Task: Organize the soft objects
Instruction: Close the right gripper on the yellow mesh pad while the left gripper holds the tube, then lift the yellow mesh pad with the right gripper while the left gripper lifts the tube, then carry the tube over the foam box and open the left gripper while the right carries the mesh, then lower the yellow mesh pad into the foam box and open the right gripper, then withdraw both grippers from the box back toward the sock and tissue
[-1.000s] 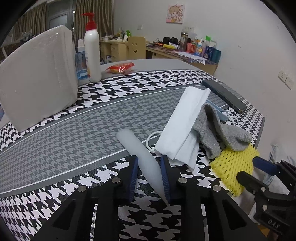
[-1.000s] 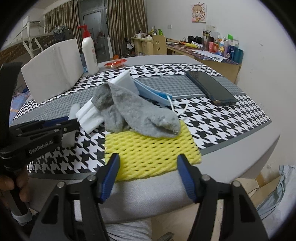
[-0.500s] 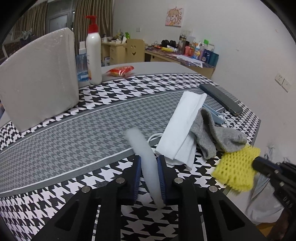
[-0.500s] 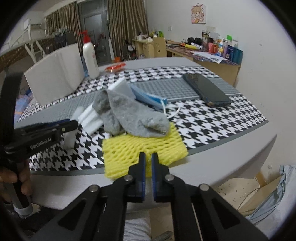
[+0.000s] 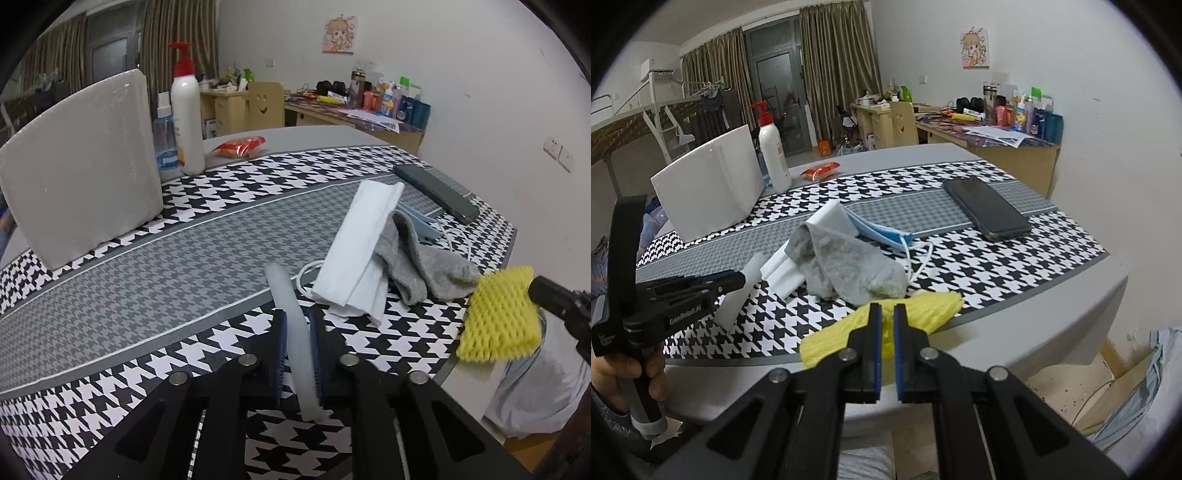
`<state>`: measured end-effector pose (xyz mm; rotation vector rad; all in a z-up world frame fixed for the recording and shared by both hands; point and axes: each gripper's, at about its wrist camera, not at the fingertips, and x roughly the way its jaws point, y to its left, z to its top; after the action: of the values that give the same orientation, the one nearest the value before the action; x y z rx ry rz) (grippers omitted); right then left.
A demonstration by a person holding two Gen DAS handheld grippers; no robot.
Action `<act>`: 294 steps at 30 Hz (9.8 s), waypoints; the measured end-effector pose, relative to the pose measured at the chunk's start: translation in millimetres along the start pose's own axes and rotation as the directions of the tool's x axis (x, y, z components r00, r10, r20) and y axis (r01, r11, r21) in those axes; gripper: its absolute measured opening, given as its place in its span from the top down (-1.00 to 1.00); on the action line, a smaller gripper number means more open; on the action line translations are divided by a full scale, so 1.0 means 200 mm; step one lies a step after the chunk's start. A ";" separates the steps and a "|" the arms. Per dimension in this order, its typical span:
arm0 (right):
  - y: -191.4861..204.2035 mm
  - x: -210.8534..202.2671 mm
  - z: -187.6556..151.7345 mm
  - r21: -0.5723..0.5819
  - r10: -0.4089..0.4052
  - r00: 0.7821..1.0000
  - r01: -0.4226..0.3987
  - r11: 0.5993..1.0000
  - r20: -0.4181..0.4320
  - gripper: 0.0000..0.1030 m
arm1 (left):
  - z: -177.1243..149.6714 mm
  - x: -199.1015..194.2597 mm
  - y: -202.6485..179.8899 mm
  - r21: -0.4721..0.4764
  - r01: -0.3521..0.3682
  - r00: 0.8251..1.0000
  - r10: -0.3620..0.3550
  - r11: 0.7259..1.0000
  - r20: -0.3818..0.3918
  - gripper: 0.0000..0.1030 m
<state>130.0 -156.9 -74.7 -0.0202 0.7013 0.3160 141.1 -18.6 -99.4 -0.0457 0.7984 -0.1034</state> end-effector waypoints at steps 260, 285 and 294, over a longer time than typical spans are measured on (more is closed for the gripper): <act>0.91 0.06 1.00 -0.244 0.330 0.926 -0.283 0.928 0.181 -0.82 | 0.50 -0.80 0.72 -0.218 -0.365 0.826 0.423 0.905 0.373 -0.98; 0.46 -0.04 0.64 -0.227 0.149 0.951 -0.087 0.970 0.271 -0.82 | 0.31 -0.58 0.28 -0.069 -0.140 0.902 0.157 0.988 0.403 -0.98; 0.34 -0.01 0.54 -0.199 0.101 0.961 -0.050 0.979 0.257 -0.82 | 0.26 -0.47 0.19 -0.038 -0.105 0.922 0.112 0.994 0.371 -0.98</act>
<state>176.8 -78.4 14.9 -0.1311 0.4031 0.4498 116.3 30.4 -0.1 -0.0363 0.4186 0.0184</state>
